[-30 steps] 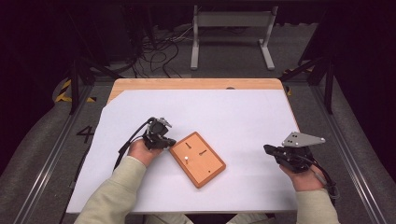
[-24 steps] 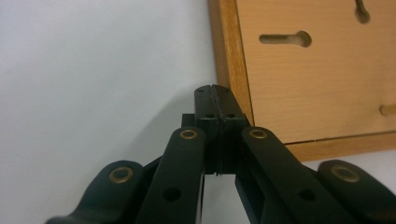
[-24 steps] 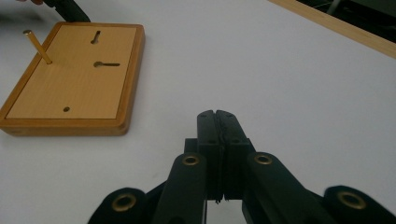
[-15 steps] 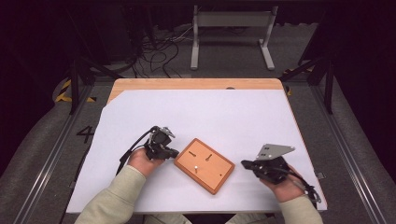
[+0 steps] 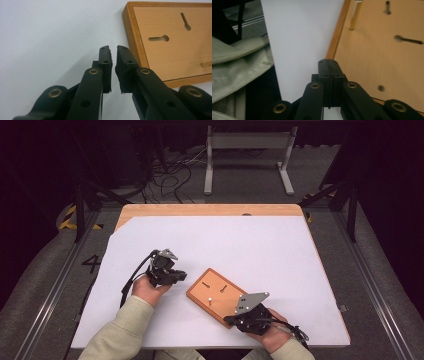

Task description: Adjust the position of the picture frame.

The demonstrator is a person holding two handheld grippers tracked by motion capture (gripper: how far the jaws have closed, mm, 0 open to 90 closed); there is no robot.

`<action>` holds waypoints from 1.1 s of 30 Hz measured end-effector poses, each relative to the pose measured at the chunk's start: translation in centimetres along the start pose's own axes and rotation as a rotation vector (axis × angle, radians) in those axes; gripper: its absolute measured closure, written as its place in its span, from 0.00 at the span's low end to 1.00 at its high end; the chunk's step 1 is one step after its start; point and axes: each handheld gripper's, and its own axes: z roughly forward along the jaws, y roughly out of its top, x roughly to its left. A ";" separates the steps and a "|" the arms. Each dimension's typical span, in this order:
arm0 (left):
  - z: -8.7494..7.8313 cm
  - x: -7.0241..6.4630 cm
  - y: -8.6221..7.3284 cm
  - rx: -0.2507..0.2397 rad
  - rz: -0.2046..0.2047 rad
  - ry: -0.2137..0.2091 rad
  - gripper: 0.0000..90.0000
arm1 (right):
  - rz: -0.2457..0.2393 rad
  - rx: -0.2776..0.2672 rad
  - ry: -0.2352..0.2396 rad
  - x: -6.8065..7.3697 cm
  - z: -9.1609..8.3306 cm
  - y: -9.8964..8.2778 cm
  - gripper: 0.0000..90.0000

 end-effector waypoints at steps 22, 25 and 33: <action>0.2 0.0 0.0 0.013 -0.002 -0.004 0.90 | 0.026 0.098 -0.087 -1.6 0.1 -1.0 1.00; 0.3 0.0 0.0 0.018 0.001 -0.008 0.90 | 0.053 0.095 -0.121 -2.7 -0.6 -1.5 1.00; 0.4 -0.1 -0.2 0.022 0.001 -0.009 0.89 | 0.120 0.063 -0.203 -5.0 -2.2 -2.6 1.00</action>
